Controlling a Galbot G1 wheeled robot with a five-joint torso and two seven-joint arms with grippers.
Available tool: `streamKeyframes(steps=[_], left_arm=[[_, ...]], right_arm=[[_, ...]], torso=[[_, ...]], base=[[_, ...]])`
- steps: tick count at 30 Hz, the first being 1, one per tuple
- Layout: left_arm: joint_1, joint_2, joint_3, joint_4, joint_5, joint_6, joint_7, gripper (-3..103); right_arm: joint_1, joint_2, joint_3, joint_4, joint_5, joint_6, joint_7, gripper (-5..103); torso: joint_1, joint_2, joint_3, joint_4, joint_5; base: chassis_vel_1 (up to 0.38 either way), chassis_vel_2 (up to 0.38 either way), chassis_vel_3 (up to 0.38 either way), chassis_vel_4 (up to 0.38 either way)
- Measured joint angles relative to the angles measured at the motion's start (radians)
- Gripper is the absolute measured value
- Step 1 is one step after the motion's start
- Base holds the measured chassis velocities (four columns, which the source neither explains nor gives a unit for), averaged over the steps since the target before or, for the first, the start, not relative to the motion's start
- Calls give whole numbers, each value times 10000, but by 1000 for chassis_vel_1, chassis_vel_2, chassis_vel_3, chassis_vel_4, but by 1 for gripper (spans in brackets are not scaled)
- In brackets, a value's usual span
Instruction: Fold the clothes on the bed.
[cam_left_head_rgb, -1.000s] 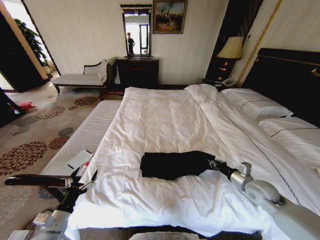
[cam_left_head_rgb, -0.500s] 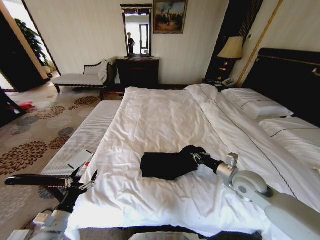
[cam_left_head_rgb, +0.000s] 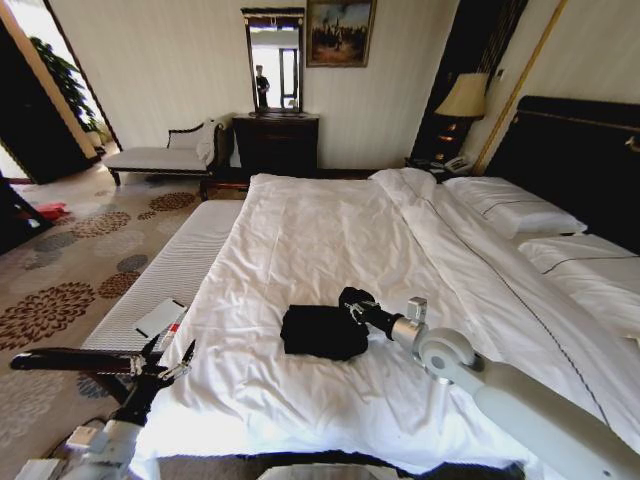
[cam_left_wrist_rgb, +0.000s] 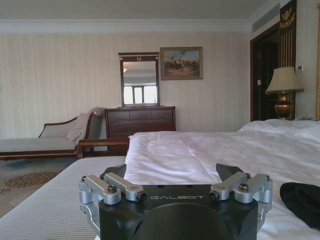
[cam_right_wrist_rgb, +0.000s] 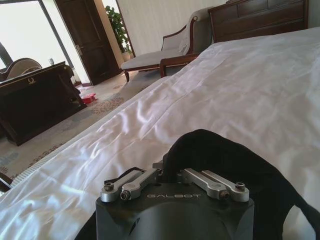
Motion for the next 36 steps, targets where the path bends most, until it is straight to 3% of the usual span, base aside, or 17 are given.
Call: streamKeyframes(steps=[9,23,36], left_arm=[[0,0,0,0,0,0,0,100],[1,0,0,0,0,0,0,100],[0,0,0,0,0,0,0,100]], right_arm=[[438,839,-953,-440,-507,-85,148,4],[250,1489,-1492,-813,-1307,-142,-56,4],[142,1262,-1556,-190,-1560,-73,-422,4]], torso=[[0,-1,0,4,1],[-1,0,0,0,1],[-2,1,-1,1,0]], base=[[0,0,0,0],[0,0,0,0],[0,0,0,0]])
